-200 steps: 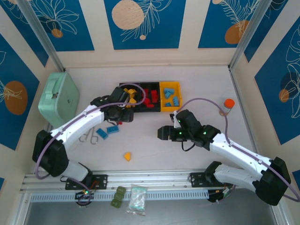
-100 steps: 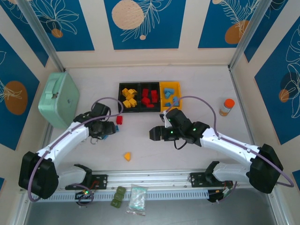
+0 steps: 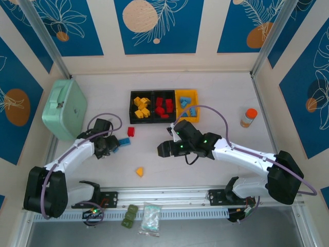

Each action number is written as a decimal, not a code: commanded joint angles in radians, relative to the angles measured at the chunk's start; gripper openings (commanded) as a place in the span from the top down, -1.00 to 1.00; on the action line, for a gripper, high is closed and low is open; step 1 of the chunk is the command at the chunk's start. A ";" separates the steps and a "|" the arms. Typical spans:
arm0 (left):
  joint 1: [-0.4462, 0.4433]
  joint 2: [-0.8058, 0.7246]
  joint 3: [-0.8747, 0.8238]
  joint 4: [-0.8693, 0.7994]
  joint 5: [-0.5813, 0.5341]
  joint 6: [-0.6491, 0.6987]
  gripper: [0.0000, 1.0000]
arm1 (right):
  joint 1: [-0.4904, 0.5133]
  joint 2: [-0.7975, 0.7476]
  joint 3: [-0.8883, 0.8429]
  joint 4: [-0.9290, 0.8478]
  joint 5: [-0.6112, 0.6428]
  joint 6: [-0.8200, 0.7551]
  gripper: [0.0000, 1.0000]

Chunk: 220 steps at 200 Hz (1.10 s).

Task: Sort the legos into containers by color
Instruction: Pick up the lego from the middle-left of the table.

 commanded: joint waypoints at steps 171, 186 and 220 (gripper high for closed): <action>0.052 0.032 0.085 0.025 0.065 0.035 0.32 | -0.032 0.028 0.071 -0.019 -0.023 -0.049 -0.33; 0.050 0.014 0.104 0.009 0.096 0.043 0.32 | -0.044 0.012 0.063 -0.018 -0.021 -0.051 -0.33; 0.042 -0.005 0.152 -0.003 0.151 0.046 0.34 | -0.082 -0.059 0.027 -0.029 -0.005 -0.043 -0.33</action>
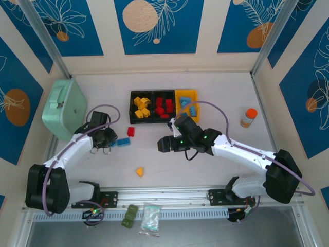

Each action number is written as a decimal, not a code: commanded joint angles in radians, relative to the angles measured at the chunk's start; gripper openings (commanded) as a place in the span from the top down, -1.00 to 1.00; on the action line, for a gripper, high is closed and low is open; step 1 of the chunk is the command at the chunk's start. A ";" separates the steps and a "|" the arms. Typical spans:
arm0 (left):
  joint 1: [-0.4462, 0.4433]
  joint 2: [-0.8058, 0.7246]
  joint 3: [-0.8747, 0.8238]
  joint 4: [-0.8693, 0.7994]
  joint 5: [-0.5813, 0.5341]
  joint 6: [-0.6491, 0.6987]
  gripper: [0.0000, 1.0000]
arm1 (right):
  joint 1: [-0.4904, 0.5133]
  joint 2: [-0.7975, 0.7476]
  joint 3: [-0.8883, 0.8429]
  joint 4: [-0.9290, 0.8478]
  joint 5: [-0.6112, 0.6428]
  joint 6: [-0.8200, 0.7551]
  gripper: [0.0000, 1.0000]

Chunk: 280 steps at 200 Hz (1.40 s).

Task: Sort the legos into containers by color
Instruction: Pick up the lego from the middle-left of the table, then place the lego in the container.

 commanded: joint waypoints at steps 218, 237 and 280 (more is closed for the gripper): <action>-0.520 0.701 0.962 -0.172 0.019 0.122 0.36 | -0.332 -0.633 -0.249 -0.363 0.139 0.150 -0.33; -0.541 0.799 1.088 -0.205 0.015 0.140 0.36 | -0.338 -0.652 -0.256 -0.378 0.140 0.159 -0.33; -0.563 1.009 1.388 -0.321 -0.016 0.186 0.36 | -0.340 -0.664 -0.268 -0.389 0.138 0.181 -0.33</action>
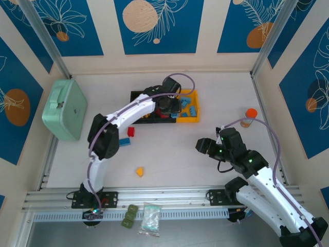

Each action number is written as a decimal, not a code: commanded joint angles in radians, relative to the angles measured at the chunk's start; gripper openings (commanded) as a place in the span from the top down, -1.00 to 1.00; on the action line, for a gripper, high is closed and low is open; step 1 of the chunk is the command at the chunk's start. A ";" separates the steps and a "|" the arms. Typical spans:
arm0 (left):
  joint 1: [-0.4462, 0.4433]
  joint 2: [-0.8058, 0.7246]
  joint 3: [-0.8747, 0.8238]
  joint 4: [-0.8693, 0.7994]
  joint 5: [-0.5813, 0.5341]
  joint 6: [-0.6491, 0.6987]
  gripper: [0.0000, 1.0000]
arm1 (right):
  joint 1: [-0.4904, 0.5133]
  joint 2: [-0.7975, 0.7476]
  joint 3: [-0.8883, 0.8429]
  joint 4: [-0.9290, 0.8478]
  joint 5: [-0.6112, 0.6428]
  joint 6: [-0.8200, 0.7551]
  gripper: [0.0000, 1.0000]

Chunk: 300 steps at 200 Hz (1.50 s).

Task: Sort the legos into containers by color
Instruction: Place the lego in the container, then pick up the lego from the middle-left of the table.

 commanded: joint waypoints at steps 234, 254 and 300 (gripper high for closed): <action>-0.052 0.105 0.358 -0.177 -0.070 0.192 -0.24 | -0.009 0.044 0.007 -0.003 -0.019 0.032 -0.33; -0.050 -0.018 0.171 -0.105 -0.078 0.206 -0.25 | -0.004 0.051 0.011 0.020 -0.037 0.014 -0.33; -0.034 -0.275 -0.204 -0.016 -0.105 0.225 -0.27 | 0.036 0.076 0.007 0.125 -0.113 -0.036 -0.36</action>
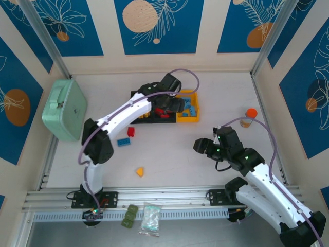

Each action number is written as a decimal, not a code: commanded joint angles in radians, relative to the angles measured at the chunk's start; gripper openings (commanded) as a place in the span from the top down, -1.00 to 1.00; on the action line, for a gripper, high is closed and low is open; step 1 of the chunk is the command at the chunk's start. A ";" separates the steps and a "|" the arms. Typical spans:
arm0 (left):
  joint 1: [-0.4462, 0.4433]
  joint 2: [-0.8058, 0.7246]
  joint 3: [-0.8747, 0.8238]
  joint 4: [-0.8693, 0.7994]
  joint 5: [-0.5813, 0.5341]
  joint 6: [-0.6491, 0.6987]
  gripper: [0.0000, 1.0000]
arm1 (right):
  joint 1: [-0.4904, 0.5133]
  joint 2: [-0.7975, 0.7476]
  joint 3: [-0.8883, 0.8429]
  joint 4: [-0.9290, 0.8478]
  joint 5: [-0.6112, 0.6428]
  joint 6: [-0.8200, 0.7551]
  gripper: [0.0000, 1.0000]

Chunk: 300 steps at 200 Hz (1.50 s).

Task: Sort the legos into containers by color
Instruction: Pick up the lego from the middle-left of the table.

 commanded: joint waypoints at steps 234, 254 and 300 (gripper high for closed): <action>0.307 -0.507 -1.065 0.204 -0.074 -0.114 -0.99 | 0.342 0.441 0.176 0.366 -0.098 -0.163 -0.60; 0.320 -0.469 -1.051 0.205 -0.110 -0.115 -0.98 | 0.339 0.428 0.170 0.361 -0.093 -0.159 -0.60; 0.334 -0.393 -1.029 0.242 -0.110 -0.103 -0.69 | 0.327 0.431 0.167 0.359 -0.096 -0.157 -0.59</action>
